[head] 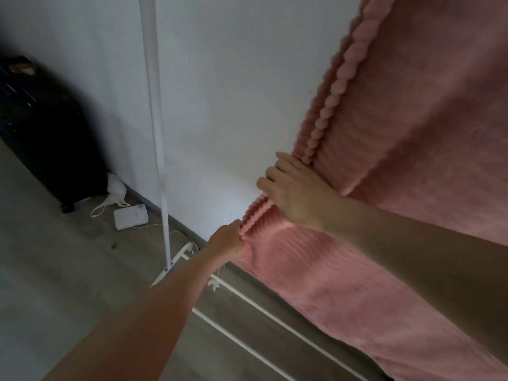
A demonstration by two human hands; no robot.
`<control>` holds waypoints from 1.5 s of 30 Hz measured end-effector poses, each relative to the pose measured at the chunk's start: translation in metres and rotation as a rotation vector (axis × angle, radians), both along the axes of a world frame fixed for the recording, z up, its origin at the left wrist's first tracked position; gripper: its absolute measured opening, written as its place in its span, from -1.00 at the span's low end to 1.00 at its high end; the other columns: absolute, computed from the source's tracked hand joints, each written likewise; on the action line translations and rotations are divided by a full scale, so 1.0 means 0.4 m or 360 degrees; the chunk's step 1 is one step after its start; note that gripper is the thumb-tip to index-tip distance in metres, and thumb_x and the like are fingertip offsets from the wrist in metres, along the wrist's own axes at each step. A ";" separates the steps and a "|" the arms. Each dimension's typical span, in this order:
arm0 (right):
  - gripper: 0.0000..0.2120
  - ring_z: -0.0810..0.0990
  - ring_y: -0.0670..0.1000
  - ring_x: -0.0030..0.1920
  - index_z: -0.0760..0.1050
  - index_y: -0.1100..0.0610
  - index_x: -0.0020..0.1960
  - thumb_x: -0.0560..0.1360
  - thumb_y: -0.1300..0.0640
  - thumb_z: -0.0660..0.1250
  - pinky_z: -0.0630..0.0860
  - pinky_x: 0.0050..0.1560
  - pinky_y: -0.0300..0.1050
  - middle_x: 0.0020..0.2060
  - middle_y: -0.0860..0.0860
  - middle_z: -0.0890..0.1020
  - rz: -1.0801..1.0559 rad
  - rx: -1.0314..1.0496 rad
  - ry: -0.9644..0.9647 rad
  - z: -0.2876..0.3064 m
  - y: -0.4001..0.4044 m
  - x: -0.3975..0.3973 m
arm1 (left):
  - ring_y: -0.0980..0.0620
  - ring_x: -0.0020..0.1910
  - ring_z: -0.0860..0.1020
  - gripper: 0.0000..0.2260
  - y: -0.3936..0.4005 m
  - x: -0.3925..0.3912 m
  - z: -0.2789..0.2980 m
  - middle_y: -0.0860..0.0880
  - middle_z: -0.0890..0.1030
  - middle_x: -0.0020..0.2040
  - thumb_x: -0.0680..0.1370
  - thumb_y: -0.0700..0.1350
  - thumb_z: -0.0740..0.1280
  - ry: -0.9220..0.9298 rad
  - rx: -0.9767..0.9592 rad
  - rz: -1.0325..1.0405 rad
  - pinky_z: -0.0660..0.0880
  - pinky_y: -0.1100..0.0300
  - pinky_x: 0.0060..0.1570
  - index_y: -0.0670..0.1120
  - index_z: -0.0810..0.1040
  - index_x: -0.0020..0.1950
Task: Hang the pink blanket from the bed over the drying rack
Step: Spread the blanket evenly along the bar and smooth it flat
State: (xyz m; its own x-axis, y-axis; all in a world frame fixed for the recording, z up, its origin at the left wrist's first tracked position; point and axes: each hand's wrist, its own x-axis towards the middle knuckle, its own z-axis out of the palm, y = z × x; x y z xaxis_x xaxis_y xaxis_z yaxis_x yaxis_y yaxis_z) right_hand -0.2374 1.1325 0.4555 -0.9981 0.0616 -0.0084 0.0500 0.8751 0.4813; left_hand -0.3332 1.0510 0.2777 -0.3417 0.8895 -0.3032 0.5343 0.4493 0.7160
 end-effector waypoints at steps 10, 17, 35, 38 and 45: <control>-0.73 0.54 0.22 -0.10 0.58 0.24 -0.04 0.31 0.29 0.22 0.39 0.26 0.18 -0.21 0.14 0.58 -0.0061 -0.0065 0.0503 0.309 -0.042 0.032 | 0.13 -0.02 0.47 -0.81 0.026 0.033 0.602 0.04 0.51 -0.06 0.61 -0.33 0.16 -0.0338 0.0767 -0.0288 0.41 0.43 -0.09 -0.09 0.43 0.13; -0.70 0.54 0.25 -0.13 0.59 0.29 0.04 0.35 0.37 0.23 0.53 -0.12 0.15 -0.13 0.19 0.60 -0.0096 -0.0149 0.1111 0.510 -0.092 0.183 | 0.26 -0.38 0.41 -0.81 0.062 0.115 0.822 0.09 0.44 -0.35 0.55 -0.22 0.24 0.0086 0.1145 -0.0293 0.33 0.43 -0.40 -0.03 0.42 -0.26; -0.73 0.57 0.28 0.09 0.49 0.14 0.19 0.52 0.20 0.19 0.56 0.00 0.15 0.17 0.12 0.52 -0.1049 -0.0532 0.1165 0.384 -0.056 0.887 | -0.24 0.09 0.40 -0.57 0.038 0.589 0.796 -0.28 0.42 0.08 0.30 -0.31 0.28 0.0946 0.2080 0.0055 0.30 -0.07 0.13 -0.19 0.32 0.16; -0.67 0.54 0.25 0.18 0.44 0.18 0.29 0.54 0.20 0.23 0.55 0.06 0.10 0.26 0.12 0.48 -0.1304 -0.0643 0.1171 0.347 -0.051 1.113 | -0.16 -0.01 0.52 -0.63 0.057 0.830 0.792 -0.13 0.51 0.02 0.38 -0.32 0.24 0.0871 0.1945 -0.0611 0.47 -0.06 0.06 -0.14 0.39 0.17; -0.88 0.57 0.19 0.17 0.45 0.18 0.04 0.58 0.14 0.25 0.32 -0.08 -0.22 0.13 0.19 0.62 -0.1889 -0.1125 0.1562 0.257 -0.054 1.694 | -0.10 0.18 0.53 -0.61 0.106 1.425 0.699 -0.11 0.55 0.18 0.52 -0.14 0.31 0.0961 0.1114 -0.1367 0.45 0.08 0.22 -0.12 0.37 0.33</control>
State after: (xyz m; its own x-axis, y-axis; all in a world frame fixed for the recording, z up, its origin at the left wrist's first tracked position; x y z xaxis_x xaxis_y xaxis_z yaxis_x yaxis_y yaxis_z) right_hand 0.4401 1.1111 0.5581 -0.0534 0.9805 0.1890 0.8088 0.1535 -0.5677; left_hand 0.2366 1.0933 0.5573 0.5057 0.7996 0.3240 0.7894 -0.5803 0.2000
